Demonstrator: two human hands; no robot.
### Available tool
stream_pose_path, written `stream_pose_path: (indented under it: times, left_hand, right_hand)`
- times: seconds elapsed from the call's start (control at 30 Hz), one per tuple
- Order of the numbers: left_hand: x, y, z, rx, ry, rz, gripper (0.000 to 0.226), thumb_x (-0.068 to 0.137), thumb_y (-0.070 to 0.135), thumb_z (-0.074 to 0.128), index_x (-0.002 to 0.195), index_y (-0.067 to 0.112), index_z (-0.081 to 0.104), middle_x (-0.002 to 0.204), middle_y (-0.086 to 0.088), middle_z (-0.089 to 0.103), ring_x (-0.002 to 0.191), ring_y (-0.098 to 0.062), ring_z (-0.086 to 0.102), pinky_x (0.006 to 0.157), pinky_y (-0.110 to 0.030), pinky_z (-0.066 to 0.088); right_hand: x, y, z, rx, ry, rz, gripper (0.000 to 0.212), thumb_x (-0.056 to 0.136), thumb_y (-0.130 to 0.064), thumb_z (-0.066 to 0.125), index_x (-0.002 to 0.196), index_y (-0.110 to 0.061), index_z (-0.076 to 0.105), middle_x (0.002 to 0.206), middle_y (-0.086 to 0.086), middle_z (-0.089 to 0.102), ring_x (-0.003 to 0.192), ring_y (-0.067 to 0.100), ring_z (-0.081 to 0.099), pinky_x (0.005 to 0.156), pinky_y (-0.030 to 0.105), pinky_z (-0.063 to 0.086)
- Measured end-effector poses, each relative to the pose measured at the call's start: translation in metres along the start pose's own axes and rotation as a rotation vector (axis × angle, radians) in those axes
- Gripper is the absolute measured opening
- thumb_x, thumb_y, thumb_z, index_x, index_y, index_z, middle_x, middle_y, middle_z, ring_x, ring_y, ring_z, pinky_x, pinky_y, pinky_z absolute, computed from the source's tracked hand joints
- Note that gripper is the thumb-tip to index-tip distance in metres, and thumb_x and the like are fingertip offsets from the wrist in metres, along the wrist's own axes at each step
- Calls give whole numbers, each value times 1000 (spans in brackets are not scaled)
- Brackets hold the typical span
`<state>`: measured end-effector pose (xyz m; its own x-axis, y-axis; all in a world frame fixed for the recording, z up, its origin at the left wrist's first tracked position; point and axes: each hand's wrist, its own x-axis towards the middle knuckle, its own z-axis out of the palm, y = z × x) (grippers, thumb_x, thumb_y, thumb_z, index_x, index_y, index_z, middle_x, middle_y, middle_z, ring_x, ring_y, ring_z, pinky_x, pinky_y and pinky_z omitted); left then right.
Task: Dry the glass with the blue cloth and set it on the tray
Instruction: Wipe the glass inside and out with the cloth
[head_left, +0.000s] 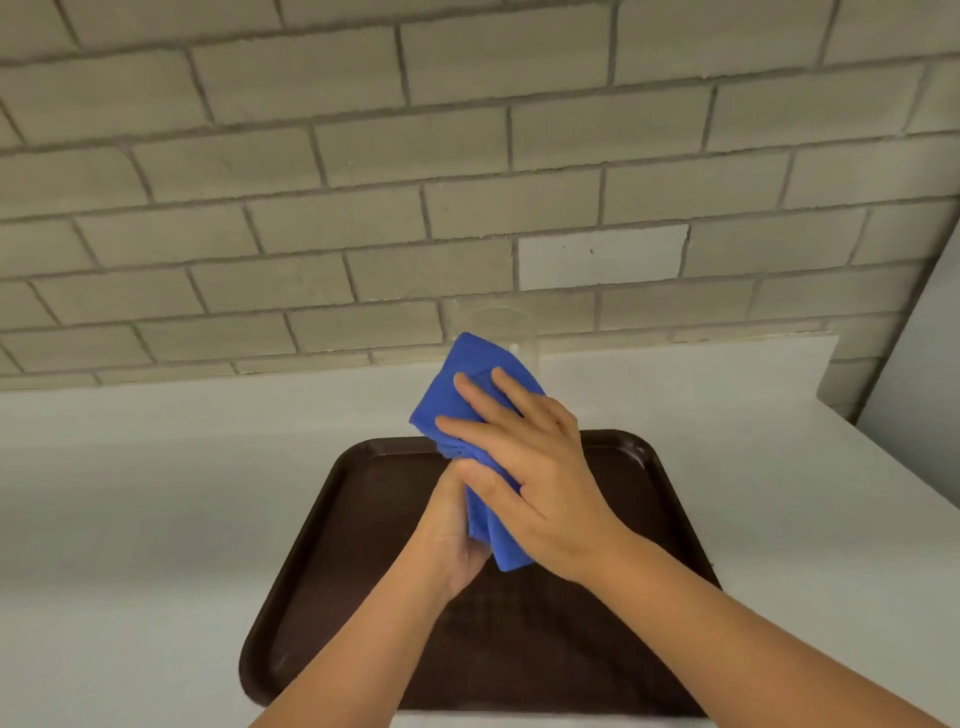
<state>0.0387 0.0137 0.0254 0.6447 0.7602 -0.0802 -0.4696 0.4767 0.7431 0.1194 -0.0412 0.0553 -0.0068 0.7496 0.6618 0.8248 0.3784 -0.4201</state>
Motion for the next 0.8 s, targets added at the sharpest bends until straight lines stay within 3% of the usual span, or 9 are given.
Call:
stream_pose_path:
  times: [0.07, 0.17, 0.37, 0.47, 0.53, 0.6, 0.67, 0.73, 0.8]
  left_hand:
    - [-9, 4, -2, -47, -26, 43, 20, 87, 22, 48, 106, 27, 52, 63, 8, 74, 61, -1, 70, 51, -17, 54]
    - [-14, 16, -5, -110, -125, 71, 30, 73, 34, 57, 96, 22, 72, 91, 0, 77, 86, -11, 72, 66, -27, 59]
    - [-23, 34, -5, 89, -134, 25, 46, 55, 39, 73, 93, 12, 71, 81, -13, 72, 69, -25, 69, 49, -28, 57]
    - [-22, 40, -6, 110, -150, 64, 65, 55, 38, 70, 114, 12, 61, 86, -11, 72, 69, -22, 70, 51, -29, 57]
    - [-18, 46, -8, 147, -178, 95, 50, 55, 39, 70, 101, 19, 71, 88, -6, 76, 75, -19, 72, 58, -30, 59]
    - [-15, 49, -10, 162, -163, 82, 36, 56, 39, 72, 89, 25, 75, 88, -2, 77, 79, -15, 73, 60, -28, 58]
    - [-11, 48, -13, 140, -139, 54, 35, 54, 38, 71, 87, 25, 75, 83, -2, 78, 75, -15, 73, 56, -25, 57]
    - [-10, 46, -10, 119, -148, 29, 33, 56, 36, 69, 85, 22, 76, 79, -4, 77, 72, -16, 73, 55, -25, 57]
    - [-10, 45, -7, 123, -143, 23, 42, 64, 33, 71, 103, 17, 68, 85, -5, 76, 75, -16, 73, 57, -25, 57]
  right_hand:
    - [9, 0, -3, 21, -66, -57, 41, 89, -34, 34, 124, -25, 52, 138, -21, 21, 136, -1, 2, 110, 12, -7]
    - [30, -3, -6, 129, -83, -67, 36, 89, -22, 40, 120, -17, 56, 137, -17, 26, 136, 1, 5, 111, 10, -7]
    - [70, -5, -15, 547, 203, 312, 33, 94, -18, 40, 125, -24, 49, 145, -12, 32, 137, 5, 22, 94, -7, 18]
    - [63, -9, -9, 686, 291, 516, 37, 94, -24, 37, 131, -22, 43, 136, 4, 50, 124, 16, 47, 97, 14, 39]
    - [48, -16, -1, 735, 292, 580, 36, 94, -29, 38, 128, -23, 45, 118, 7, 62, 104, 14, 61, 92, 27, 49]
    - [30, -25, 8, 784, 313, 601, 36, 93, -31, 39, 129, -27, 44, 103, -5, 65, 87, 3, 65, 80, 20, 53]
    - [14, -31, 15, 781, 303, 606, 43, 92, -33, 39, 135, -33, 34, 119, -10, 59, 104, -1, 59, 92, 19, 48]
    - [8, -35, 17, 717, 276, 589, 48, 93, -34, 36, 138, -37, 22, 145, -7, 38, 128, 4, 40, 110, 29, 34]
    - [16, -37, 11, 666, 262, 549, 49, 93, -34, 34, 139, -39, 17, 152, -8, 24, 136, 7, 28, 115, 35, 26]
